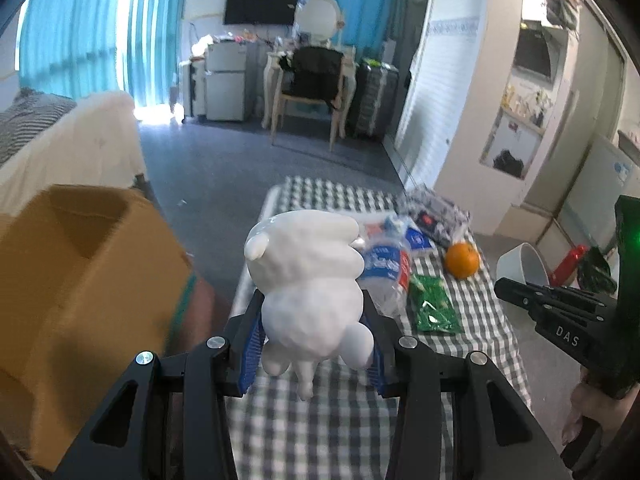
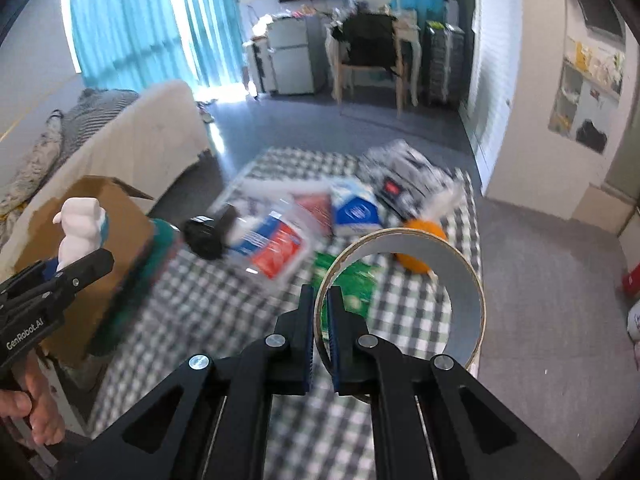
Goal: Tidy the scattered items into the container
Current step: 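Carry the plush toy and tape roll to the cardboard box and release both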
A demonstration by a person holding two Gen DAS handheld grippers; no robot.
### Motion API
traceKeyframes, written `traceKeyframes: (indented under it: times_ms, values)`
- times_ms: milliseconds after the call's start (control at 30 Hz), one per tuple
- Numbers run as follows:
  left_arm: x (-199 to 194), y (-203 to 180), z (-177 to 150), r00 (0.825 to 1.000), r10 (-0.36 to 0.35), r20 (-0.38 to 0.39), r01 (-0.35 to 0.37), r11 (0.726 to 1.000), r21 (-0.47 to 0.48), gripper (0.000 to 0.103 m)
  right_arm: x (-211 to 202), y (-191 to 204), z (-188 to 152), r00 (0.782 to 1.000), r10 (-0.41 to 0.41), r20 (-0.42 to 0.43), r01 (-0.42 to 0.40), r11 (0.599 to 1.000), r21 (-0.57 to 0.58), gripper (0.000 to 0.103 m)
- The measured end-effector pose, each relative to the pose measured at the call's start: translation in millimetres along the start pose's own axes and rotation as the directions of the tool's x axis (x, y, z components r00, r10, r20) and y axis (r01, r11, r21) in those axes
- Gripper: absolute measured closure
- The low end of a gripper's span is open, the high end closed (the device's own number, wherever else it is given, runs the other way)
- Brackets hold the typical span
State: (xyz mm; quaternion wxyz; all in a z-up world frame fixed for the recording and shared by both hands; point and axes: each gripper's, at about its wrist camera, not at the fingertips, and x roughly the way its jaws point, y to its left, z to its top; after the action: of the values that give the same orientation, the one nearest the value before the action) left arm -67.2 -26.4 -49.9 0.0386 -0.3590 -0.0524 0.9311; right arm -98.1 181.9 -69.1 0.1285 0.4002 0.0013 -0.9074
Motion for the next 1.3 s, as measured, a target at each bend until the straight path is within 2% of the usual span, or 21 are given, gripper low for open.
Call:
traceKeyframes:
  times_ms: [233, 467, 700, 867, 1033, 1100, 1167, 1233, 1300]
  values:
    - [-66, 52, 14, 0.991, 0.106, 0.084, -0.101, 0.993, -0.065, 0.060, -40, 72, 23, 0.993, 0.089, 0.074, -0.082, 0.991, -0.102, 0.097]
    - [-101, 119, 19, 0.971, 0.220, 0.095, -0.208, 0.970, -0.127, 0.060, -45, 168, 50, 0.967, 0.239, 0.085, -0.216, 0.952, -0.216, 0.097]
    - [-107, 176, 12, 0.949, 0.311, 0.054, -0.298, 0.940, -0.165, 0.059, -24, 252, 66, 0.936, 0.349, 0.041, -0.321, 0.896, -0.308, 0.097]
    - [-94, 212, -2, 0.939, 0.344, -0.002, -0.338, 0.920, -0.197, 0.059, -10, 289, 69, 0.924, 0.381, 0.006, -0.356, 0.868, -0.345, 0.097]
    - [-78, 233, -9, 0.936, 0.350, -0.042, -0.351, 0.911, -0.215, 0.059, 13, 314, 71, 0.919, 0.391, -0.039, -0.378, 0.851, -0.365, 0.097]
    - [-74, 239, -11, 0.933, 0.358, -0.050, -0.360, 0.907, -0.219, 0.055, 23, 320, 70, 0.918, 0.392, -0.057, -0.384, 0.846, -0.369, 0.097]
    - [-75, 241, -13, 0.931, 0.361, -0.046, -0.362, 0.906, -0.220, 0.037, 32, 325, 70, 0.916, 0.394, -0.071, -0.391, 0.844, -0.367, 0.097]
    - [-77, 242, -13, 0.929, 0.368, -0.032, -0.366, 0.905, -0.216, 0.025, 40, 330, 71, 0.914, 0.396, -0.084, -0.398, 0.841, -0.366, 0.097]
    - [-80, 243, -13, 0.925, 0.378, -0.025, -0.374, 0.903, -0.212, 0.025, 47, 336, 71, 0.912, 0.398, -0.099, -0.405, 0.836, -0.371, 0.097]
